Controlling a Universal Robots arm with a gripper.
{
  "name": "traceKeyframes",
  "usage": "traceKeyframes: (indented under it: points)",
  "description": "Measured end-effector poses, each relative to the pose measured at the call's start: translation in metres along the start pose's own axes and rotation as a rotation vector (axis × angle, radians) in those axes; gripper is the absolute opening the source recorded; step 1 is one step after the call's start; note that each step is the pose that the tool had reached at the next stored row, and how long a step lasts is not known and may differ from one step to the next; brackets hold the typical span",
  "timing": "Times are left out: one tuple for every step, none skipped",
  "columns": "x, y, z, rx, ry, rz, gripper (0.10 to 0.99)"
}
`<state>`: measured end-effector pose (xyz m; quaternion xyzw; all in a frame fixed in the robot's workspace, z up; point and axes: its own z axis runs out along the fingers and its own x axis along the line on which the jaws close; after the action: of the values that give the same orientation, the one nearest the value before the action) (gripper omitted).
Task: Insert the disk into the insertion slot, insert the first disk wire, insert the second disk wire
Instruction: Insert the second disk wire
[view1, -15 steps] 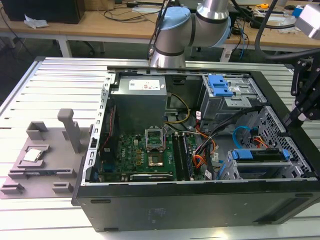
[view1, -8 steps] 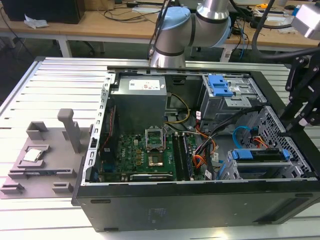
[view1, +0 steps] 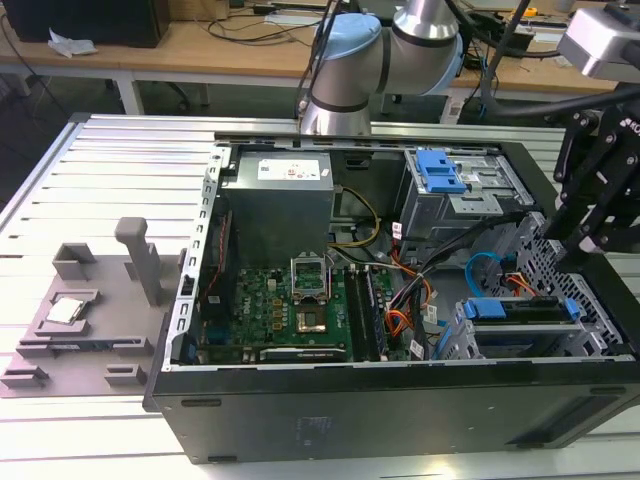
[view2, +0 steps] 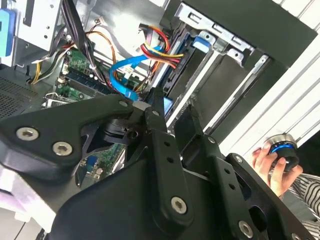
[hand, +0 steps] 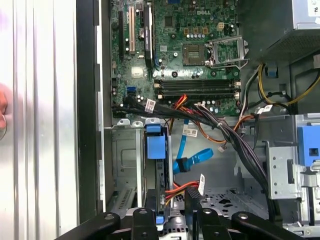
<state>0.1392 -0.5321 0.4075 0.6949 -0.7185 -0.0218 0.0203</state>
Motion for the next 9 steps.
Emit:
traceKeyframes:
  points:
    - [0.0001, 0.0014, 0.0002, 0.0, 0.0, 0.0, 0.361]
    - [0.0001, 0.0035, 0.0003, 0.0, 0.0, 0.0, 0.361]
    - [0.0002, 0.0051, 0.0005, 0.0, 0.0001, 0.0, 0.361]
    - [0.0002, 0.0072, 0.0007, 0.0, -0.0001, 0.0, 0.361]
    - [0.0003, 0.0089, 0.0008, 0.0, 0.0, 0.0, 0.361]
    - [0.0004, 0.0115, 0.0011, 0.0, -0.0001, 0.0, 0.361]
    - [0.0004, 0.0131, 0.0012, 0.0, 0.0, 0.0, 0.361]
    - [0.0005, 0.0146, 0.0014, 0.0, 0.0, 0.0, 0.361]
    - [0.0006, 0.0184, 0.0017, 0.0, 0.0, 0.0, 0.361]
